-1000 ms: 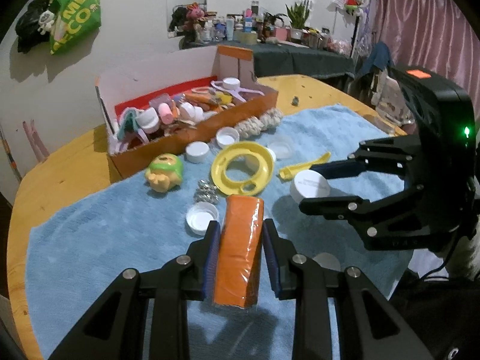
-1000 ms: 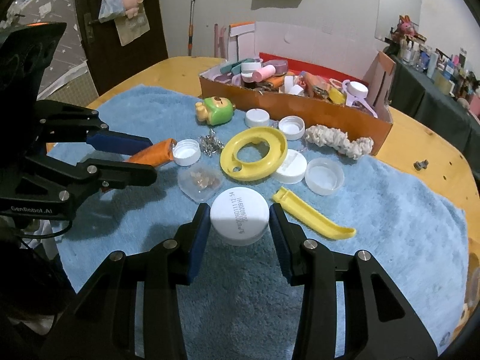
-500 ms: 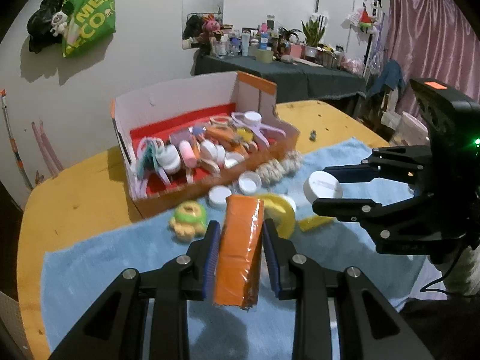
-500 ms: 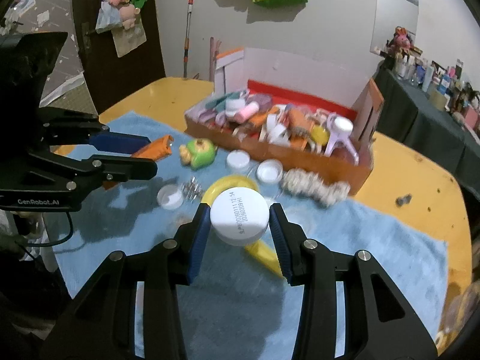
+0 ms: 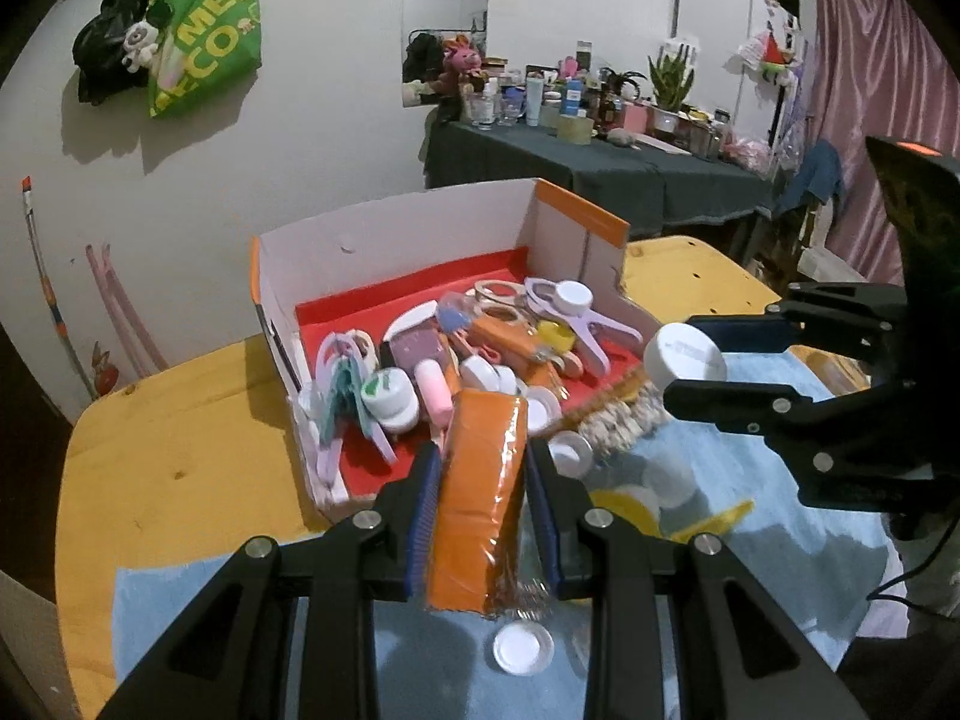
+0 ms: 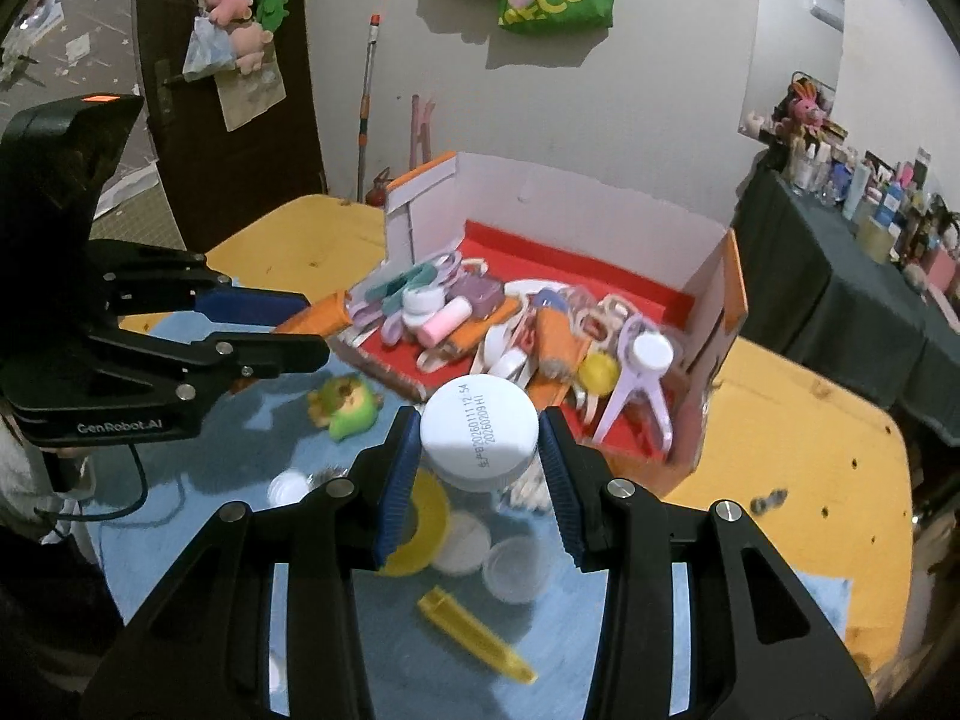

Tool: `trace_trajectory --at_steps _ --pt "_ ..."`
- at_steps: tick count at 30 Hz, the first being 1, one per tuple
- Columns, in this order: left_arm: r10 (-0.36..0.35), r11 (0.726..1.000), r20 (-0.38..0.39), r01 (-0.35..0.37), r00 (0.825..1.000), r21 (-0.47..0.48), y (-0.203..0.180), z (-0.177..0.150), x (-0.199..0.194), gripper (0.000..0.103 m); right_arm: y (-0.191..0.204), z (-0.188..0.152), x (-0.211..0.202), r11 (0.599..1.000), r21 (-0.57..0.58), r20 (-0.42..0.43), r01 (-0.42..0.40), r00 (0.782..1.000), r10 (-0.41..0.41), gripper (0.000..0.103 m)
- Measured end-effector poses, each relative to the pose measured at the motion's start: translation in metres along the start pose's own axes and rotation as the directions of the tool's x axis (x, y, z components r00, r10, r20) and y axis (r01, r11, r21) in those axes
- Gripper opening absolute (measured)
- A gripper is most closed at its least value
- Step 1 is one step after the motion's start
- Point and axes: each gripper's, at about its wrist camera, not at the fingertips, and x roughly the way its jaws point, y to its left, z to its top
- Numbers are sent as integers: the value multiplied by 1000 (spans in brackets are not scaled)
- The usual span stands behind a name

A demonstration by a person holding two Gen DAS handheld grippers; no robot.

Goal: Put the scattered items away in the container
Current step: 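Lift and carry orange bar and white lid over the cardboard box, then lower orange bar and white lid into the box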

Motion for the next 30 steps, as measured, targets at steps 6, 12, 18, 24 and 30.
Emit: trace_trajectory --at_steps 6,12,18,24,30 --pt "11 1000 4 -11 1000 -25 10 21 16 31 -14 21 13 1000 5 2 -1 1000 1 39" --pt "20 999 -1 -20 1000 -43 18 35 33 31 -26 35 33 1000 18 -14 -2 1000 2 39" --pt "37 997 -12 -38 999 -66 26 46 48 31 -39 44 54 999 47 -35 0 999 2 39" --pt "47 995 -34 -50 998 -88 33 51 65 31 -51 49 79 997 77 -72 -1 997 6 39" --pt "52 992 -73 -60 996 -108 40 50 85 31 -60 50 99 995 95 -111 6 994 5 39"
